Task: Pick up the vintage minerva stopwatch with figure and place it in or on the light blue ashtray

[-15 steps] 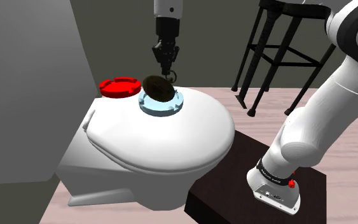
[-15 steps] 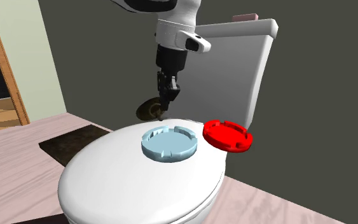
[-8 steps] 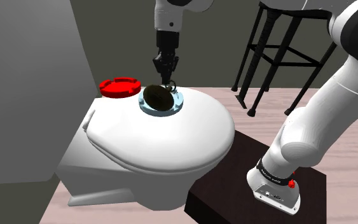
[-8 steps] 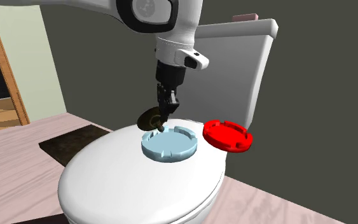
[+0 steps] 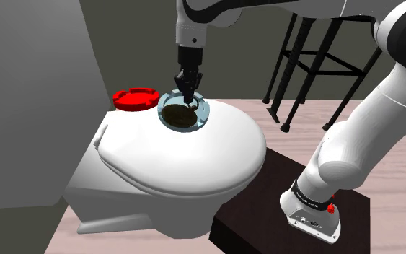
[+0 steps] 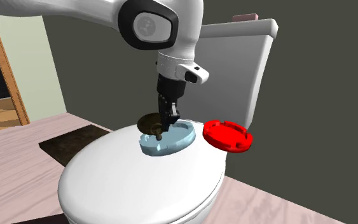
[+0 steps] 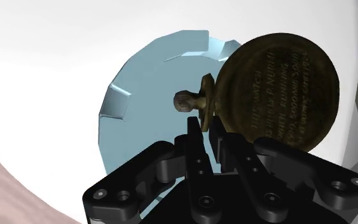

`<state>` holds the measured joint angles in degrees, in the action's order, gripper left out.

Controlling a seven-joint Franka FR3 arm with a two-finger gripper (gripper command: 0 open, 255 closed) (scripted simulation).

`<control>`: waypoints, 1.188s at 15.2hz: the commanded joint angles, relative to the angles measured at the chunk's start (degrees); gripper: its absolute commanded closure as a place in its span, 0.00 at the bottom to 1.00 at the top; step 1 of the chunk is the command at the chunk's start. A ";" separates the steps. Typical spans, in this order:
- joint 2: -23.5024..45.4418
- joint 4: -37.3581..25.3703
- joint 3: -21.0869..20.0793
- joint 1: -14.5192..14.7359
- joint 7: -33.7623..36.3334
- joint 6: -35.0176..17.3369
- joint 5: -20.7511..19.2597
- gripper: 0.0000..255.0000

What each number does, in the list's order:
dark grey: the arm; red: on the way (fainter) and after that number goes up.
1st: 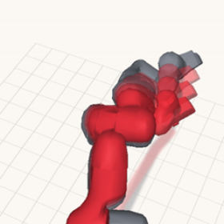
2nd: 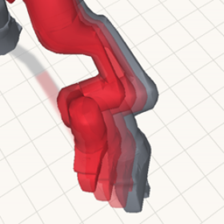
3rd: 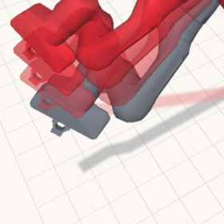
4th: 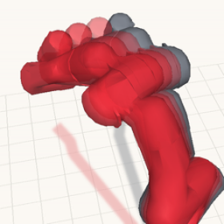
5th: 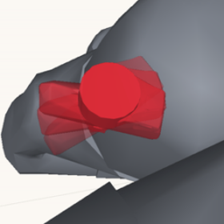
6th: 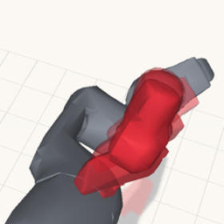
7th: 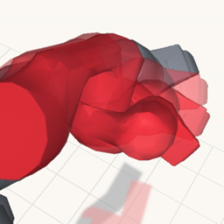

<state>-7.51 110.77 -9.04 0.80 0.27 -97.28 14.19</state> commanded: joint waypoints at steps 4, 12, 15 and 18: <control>0.06 0.23 -0.08 0.10 0.03 -0.01 0.03 1.00; 0.28 -1.87 0.15 -0.07 0.13 1.90 -0.13 0.00; 1.31 -8.19 0.74 -0.53 0.44 7.28 -0.53 0.00; 1.31 -8.19 0.74 -0.54 0.44 7.28 -0.53 0.00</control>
<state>-6.22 102.78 -8.31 0.28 0.68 -90.21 13.67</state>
